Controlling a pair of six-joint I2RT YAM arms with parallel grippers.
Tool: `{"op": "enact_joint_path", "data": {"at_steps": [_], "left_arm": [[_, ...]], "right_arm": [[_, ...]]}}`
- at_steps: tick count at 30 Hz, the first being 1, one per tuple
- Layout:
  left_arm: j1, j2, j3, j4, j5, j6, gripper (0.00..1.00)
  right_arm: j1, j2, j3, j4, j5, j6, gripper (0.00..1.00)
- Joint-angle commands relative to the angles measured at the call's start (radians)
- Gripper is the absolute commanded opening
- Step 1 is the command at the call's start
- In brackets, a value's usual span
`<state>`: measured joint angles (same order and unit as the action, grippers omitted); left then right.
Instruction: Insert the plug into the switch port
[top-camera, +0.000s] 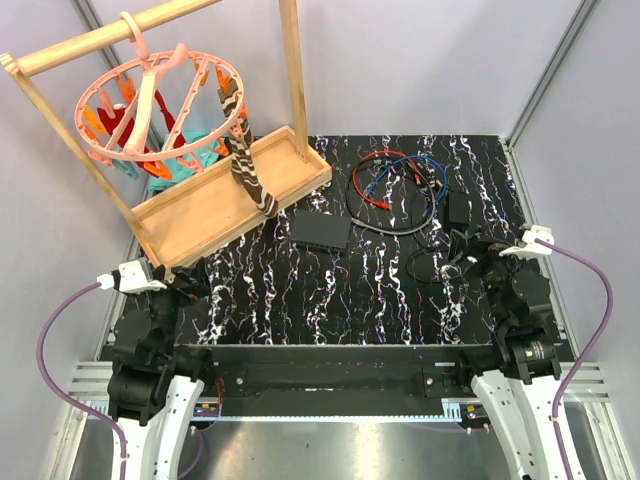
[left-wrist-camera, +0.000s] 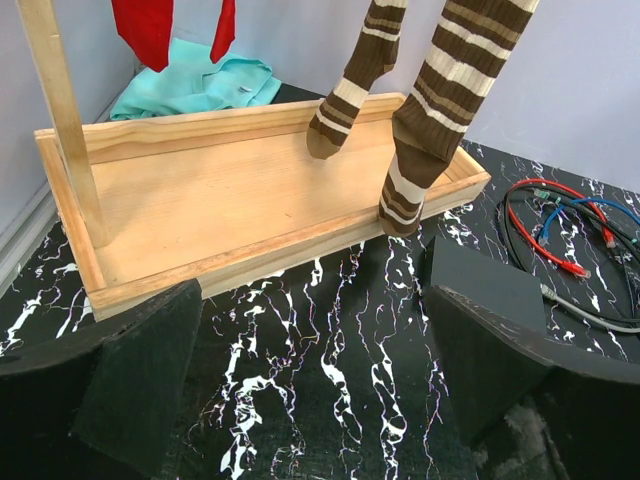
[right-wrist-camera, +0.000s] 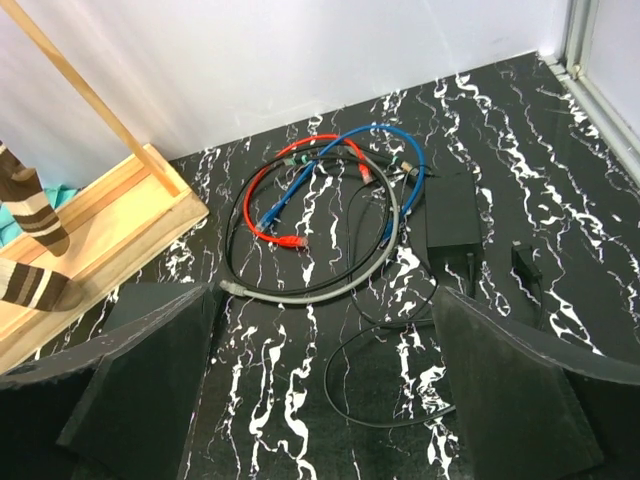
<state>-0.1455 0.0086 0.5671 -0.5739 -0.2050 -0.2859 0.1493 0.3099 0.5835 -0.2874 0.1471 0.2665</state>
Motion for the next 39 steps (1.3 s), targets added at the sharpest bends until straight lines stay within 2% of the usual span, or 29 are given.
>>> {"op": "enact_joint_path", "data": {"at_steps": [1,6,11,12,18,23,27,30,32,39], "left_arm": [[-0.002,0.017,0.000,0.054,0.027,0.002,0.99],[-0.002,0.022,0.001,0.052,0.029,0.004,0.99],[-0.003,0.022,0.001,0.051,0.032,0.002,0.99],[-0.003,0.022,-0.001,0.051,0.033,0.002,0.99],[-0.003,0.034,0.002,0.049,0.027,0.004,0.99],[-0.003,0.042,-0.001,0.045,0.027,0.004,0.99],[-0.005,0.054,-0.003,0.046,0.035,0.004,0.99],[-0.005,0.060,-0.004,0.048,0.044,0.007,0.99],[-0.005,0.068,-0.004,0.049,0.052,0.008,0.99],[-0.012,0.088,-0.006,0.051,0.067,0.011,0.99]], "right_arm": [[-0.004,0.052,0.027,0.002,-0.058,0.019,1.00],[-0.004,0.182,0.055,0.014,-0.174,0.040,1.00],[-0.004,0.412,0.094,0.050,-0.251,0.069,1.00],[-0.004,0.447,0.110,0.059,-0.308,0.050,1.00],[-0.004,0.750,0.180,0.243,-0.507,0.002,1.00],[0.053,1.050,0.277,0.427,-0.604,-0.048,1.00],[0.114,1.282,0.442,0.490,-0.708,-0.084,1.00],[0.173,1.490,0.576,0.491,-0.730,-0.125,1.00],[0.209,1.567,0.643,0.491,-0.738,-0.141,1.00],[0.295,1.920,1.038,0.341,-0.781,-0.173,1.00]]}}
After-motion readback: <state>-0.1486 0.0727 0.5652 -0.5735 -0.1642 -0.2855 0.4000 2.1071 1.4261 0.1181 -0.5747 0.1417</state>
